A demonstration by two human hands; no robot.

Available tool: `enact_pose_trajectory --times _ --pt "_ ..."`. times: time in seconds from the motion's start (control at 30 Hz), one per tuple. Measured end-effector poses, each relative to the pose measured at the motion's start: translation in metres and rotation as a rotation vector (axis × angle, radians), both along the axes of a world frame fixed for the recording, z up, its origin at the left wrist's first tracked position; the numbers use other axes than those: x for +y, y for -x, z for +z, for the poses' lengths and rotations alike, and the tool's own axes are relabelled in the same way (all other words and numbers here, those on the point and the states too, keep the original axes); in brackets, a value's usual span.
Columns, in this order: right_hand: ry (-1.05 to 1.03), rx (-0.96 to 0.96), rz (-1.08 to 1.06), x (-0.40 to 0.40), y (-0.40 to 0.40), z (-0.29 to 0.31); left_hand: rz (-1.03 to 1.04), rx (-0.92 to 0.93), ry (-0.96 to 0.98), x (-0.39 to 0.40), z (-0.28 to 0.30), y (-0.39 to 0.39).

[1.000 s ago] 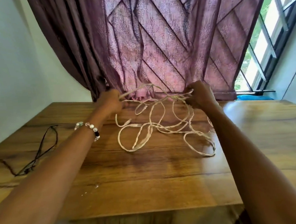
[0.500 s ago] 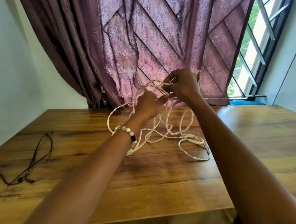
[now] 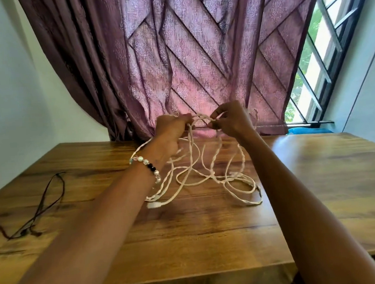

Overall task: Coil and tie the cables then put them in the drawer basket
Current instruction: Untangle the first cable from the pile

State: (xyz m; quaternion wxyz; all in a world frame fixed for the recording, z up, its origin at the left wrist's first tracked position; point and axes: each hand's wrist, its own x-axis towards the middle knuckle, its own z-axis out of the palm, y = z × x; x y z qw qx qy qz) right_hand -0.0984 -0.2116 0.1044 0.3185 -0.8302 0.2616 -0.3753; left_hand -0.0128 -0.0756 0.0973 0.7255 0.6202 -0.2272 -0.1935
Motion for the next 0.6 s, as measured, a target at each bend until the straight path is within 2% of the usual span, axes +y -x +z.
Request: enact_pose_trajectory --times 0.13,0.23,0.27,0.33,0.5,0.6 --pt "-0.053 -0.023 -0.215 -0.034 0.019 -0.008 -0.012 0.113 0.047 0.029 0.014 -0.026" --pt "-0.047 -0.071 -0.470 -0.049 0.033 -0.010 0.000 0.380 0.353 0.050 0.027 -0.049" --pt "-0.041 -0.075 -0.539 -0.049 0.037 -0.010 -0.022 0.419 0.425 0.056 0.031 -0.056" --pt "-0.032 -0.036 -0.582 -0.041 0.042 -0.010 -0.088 0.339 0.363 0.065 0.036 -0.064" --pt "0.166 0.301 -0.566 -0.019 0.040 -0.019 -0.240 0.019 -0.044 0.064 0.034 -0.045" --pt "0.416 0.613 -0.685 -0.003 0.034 -0.021 -0.142 -0.214 -0.150 0.062 0.035 -0.034"
